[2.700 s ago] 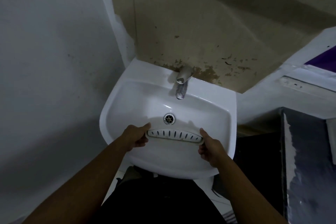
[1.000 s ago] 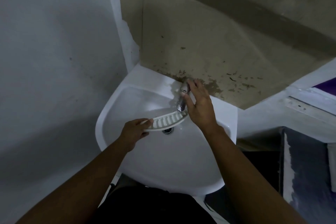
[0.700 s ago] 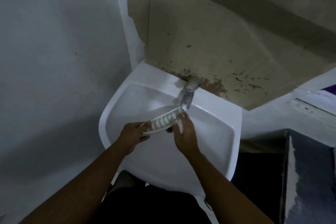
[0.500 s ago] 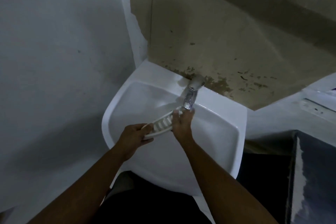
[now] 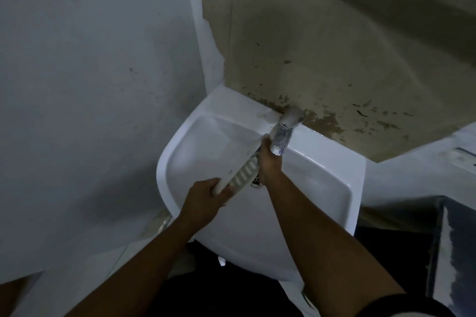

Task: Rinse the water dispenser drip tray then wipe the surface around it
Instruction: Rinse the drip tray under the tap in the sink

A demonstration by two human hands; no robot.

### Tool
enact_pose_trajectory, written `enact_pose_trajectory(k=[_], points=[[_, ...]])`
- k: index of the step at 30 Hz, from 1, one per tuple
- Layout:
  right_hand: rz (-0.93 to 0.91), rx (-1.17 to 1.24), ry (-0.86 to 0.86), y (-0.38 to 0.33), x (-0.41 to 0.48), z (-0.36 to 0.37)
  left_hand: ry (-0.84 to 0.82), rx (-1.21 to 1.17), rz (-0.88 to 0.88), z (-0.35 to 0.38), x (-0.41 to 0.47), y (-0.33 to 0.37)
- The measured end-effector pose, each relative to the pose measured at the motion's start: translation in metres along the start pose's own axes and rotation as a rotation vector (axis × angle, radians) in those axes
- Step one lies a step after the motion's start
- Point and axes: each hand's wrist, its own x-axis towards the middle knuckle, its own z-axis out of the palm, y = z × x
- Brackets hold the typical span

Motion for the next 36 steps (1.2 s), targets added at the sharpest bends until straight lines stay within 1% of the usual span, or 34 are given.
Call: enact_pose_trajectory(k=[2, 4, 5, 6, 7, 10, 11, 12, 15, 16, 17, 18, 19, 22, 24, 25, 28, 30, 32, 33, 34, 36], points=[[-0.005, 0.03, -0.179, -0.005, -0.005, -0.006, 0.075, 0.23, 0.051, -0.006, 0.001, -0.004], [0.028, 0.006, -0.348, -0.009, -0.008, -0.013, 0.13, 0.306, 0.057, -0.01, 0.001, -0.005], [0.03, -0.037, -0.391, -0.01, -0.01, -0.016, 0.131, 0.33, 0.059, -0.01, 0.001, -0.004], [0.021, -0.089, -0.395, -0.01, -0.008, -0.02, 0.117, 0.352, 0.056, -0.01, 0.001, -0.004], [0.014, -0.145, -0.353, -0.01, -0.009, -0.022, 0.095, 0.368, 0.053, -0.01, 0.001, -0.004], [-0.032, -0.233, -0.106, -0.009, -0.01, -0.03, 0.051, 0.39, 0.048, -0.006, 0.006, -0.004], [-0.041, -0.237, -0.058, -0.01, -0.011, -0.032, 0.037, 0.394, 0.054, -0.004, 0.008, -0.004], [-0.03, -0.219, -0.069, -0.012, -0.013, -0.034, 0.031, 0.399, 0.056, -0.003, 0.009, -0.005], [0.103, -0.105, -0.338, -0.018, -0.02, -0.038, 0.045, 0.403, 0.022, -0.003, 0.005, -0.008], [0.122, -0.132, -0.414, -0.021, -0.023, -0.039, 0.051, 0.401, 0.015, -0.004, 0.004, -0.01], [0.116, -0.208, -0.464, -0.022, -0.023, -0.039, 0.051, 0.407, 0.012, -0.006, 0.003, -0.012], [0.092, -0.263, -0.479, -0.02, -0.021, -0.038, 0.047, 0.415, 0.022, -0.007, 0.002, -0.014], [0.06, -0.305, -0.452, -0.02, -0.021, -0.037, 0.04, 0.419, 0.04, -0.008, 0.002, -0.015], [-0.009, -0.37, -0.253, -0.02, -0.02, -0.036, 0.013, 0.419, 0.097, -0.01, 0.002, -0.014], [-0.06, -0.472, -0.204, -0.019, -0.019, -0.038, -0.001, 0.419, 0.125, -0.011, 0.004, -0.011], [-0.05, -0.472, -0.204, -0.018, -0.018, -0.04, -0.011, 0.432, 0.127, -0.01, 0.004, -0.009], [0.007, -0.312, -0.278, -0.014, -0.025, -0.042, -0.023, 0.494, 0.1, -0.008, 0.006, -0.009], [-0.044, -0.34, -0.297, -0.012, -0.027, -0.04, -0.056, 0.502, 0.06, -0.009, 0.004, -0.01], [-0.105, -0.474, -0.219, -0.011, -0.023, -0.039, -0.088, 0.418, 0.081, -0.012, 0.003, -0.014], [-0.137, -0.563, -0.171, -0.011, -0.018, -0.04, -0.096, 0.344, 0.083, -0.014, 0.002, -0.015], [-0.142, -0.602, -0.154, -0.011, -0.013, -0.043, -0.094, 0.248, 0.062, -0.015, 0.002, -0.016], [-0.089, -0.496, -0.167, -0.015, -0.014, -0.043, -0.051, 0.007, -0.048, -0.017, 0.0, -0.015]])
